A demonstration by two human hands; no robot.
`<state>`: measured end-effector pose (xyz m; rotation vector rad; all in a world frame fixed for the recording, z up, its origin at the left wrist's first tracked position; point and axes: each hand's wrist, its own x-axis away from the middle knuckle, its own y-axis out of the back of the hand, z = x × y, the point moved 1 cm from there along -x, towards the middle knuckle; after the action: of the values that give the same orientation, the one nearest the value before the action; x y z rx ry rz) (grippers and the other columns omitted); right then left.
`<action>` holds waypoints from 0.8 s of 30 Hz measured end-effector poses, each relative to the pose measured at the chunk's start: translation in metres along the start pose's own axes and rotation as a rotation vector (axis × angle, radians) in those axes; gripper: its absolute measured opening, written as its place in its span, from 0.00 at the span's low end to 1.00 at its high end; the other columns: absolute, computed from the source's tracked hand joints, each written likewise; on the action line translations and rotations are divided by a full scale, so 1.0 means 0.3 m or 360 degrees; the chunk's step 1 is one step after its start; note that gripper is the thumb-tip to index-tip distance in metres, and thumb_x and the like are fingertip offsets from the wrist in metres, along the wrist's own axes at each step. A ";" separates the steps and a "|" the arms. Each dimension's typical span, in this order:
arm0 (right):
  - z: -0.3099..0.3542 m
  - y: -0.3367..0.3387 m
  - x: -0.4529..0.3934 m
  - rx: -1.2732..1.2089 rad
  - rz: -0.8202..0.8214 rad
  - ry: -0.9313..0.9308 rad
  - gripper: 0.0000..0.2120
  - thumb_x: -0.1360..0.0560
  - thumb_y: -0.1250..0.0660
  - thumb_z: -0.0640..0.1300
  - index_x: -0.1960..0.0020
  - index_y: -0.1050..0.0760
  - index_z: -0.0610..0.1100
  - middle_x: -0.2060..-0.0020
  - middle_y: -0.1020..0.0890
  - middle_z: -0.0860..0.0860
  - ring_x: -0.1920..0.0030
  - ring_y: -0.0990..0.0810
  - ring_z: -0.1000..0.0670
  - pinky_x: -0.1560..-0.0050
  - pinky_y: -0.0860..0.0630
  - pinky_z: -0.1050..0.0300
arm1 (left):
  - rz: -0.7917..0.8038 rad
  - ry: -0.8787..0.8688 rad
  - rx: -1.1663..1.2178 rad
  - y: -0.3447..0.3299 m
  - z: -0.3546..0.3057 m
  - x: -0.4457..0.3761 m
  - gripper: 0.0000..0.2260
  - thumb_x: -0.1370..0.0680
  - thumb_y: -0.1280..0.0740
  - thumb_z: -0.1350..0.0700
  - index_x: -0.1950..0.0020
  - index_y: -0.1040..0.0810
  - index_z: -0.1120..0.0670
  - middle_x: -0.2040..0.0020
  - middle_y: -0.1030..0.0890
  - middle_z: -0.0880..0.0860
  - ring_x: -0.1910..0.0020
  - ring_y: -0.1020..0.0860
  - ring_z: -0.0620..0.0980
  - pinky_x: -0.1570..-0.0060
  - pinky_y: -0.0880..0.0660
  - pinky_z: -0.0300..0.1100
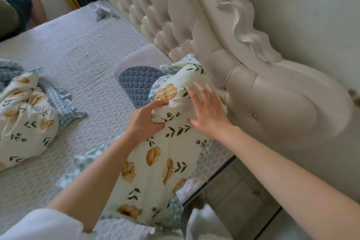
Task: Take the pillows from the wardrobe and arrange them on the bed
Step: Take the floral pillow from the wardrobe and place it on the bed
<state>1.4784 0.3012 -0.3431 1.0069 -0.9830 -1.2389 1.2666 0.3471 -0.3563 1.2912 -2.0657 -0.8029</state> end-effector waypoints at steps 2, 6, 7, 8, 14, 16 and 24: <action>-0.058 0.006 -0.081 0.0160 0.0109 0.0129 0.48 0.30 0.29 0.58 0.23 0.58 0.52 0.23 0.54 0.46 0.24 0.59 0.37 0.26 0.53 0.35 | 0.0095 -0.0028 -0.0051 -0.002 -0.006 -0.049 0.31 0.35 0.25 0.56 0.39 0.28 0.31 0.49 0.17 0.47 0.57 0.20 0.47 0.56 0.22 0.44; -0.134 -0.010 -0.219 0.0357 0.0311 0.0315 0.51 0.37 0.32 0.71 0.25 0.48 0.48 0.24 0.44 0.45 0.23 0.56 0.40 0.27 0.60 0.36 | 0.0331 -0.0125 -0.0103 0.022 0.004 -0.139 0.30 0.34 0.25 0.60 0.42 0.31 0.32 0.56 0.16 0.47 0.61 0.19 0.48 0.60 0.20 0.53; -0.143 -0.021 -0.243 0.0374 0.0337 0.0353 0.51 0.39 0.33 0.73 0.26 0.44 0.47 0.26 0.39 0.46 0.23 0.51 0.41 0.27 0.59 0.35 | 0.0376 -0.0126 -0.0119 0.031 0.013 -0.164 0.29 0.33 0.25 0.60 0.43 0.31 0.33 0.56 0.17 0.47 0.61 0.19 0.49 0.60 0.20 0.54; -0.149 -0.034 -0.261 0.0365 0.0341 0.0377 0.50 0.40 0.35 0.75 0.29 0.41 0.46 0.29 0.33 0.46 0.25 0.43 0.43 0.27 0.57 0.33 | 0.0408 -0.0121 -0.0152 0.040 0.022 -0.191 0.28 0.33 0.25 0.59 0.43 0.31 0.34 0.55 0.17 0.47 0.60 0.19 0.49 0.60 0.20 0.54; -0.215 -0.118 -0.332 0.0170 0.0204 0.0235 0.44 0.40 0.41 0.79 0.40 0.33 0.46 0.45 0.20 0.48 0.45 0.21 0.45 0.37 0.32 0.41 | 0.0480 -0.0195 -0.0431 0.062 0.019 -0.384 0.22 0.31 0.26 0.58 0.41 0.26 0.40 0.55 0.17 0.49 0.59 0.20 0.52 0.58 0.22 0.54; -0.246 -0.128 -0.372 0.0036 0.0156 0.0124 0.43 0.40 0.41 0.79 0.41 0.32 0.46 0.51 0.19 0.48 0.52 0.20 0.44 0.50 0.27 0.48 | 0.0495 -0.0197 -0.0522 0.065 0.010 -0.468 0.22 0.30 0.28 0.57 0.40 0.26 0.38 0.53 0.17 0.49 0.58 0.21 0.52 0.57 0.21 0.54; -0.390 -0.198 -0.566 -0.0597 0.0244 -0.0532 0.38 0.46 0.36 0.80 0.47 0.31 0.55 0.54 0.20 0.55 0.53 0.21 0.46 0.59 0.24 0.51 | -0.0154 -0.0319 -0.0383 0.009 -0.013 -0.742 0.19 0.28 0.31 0.64 0.41 0.18 0.48 0.37 0.20 0.48 0.34 0.27 0.53 0.38 0.42 0.49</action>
<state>1.5625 0.4744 -0.4382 0.4323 -1.0105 -1.4229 1.3507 0.5512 -0.3851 1.2255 -1.9931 -1.2282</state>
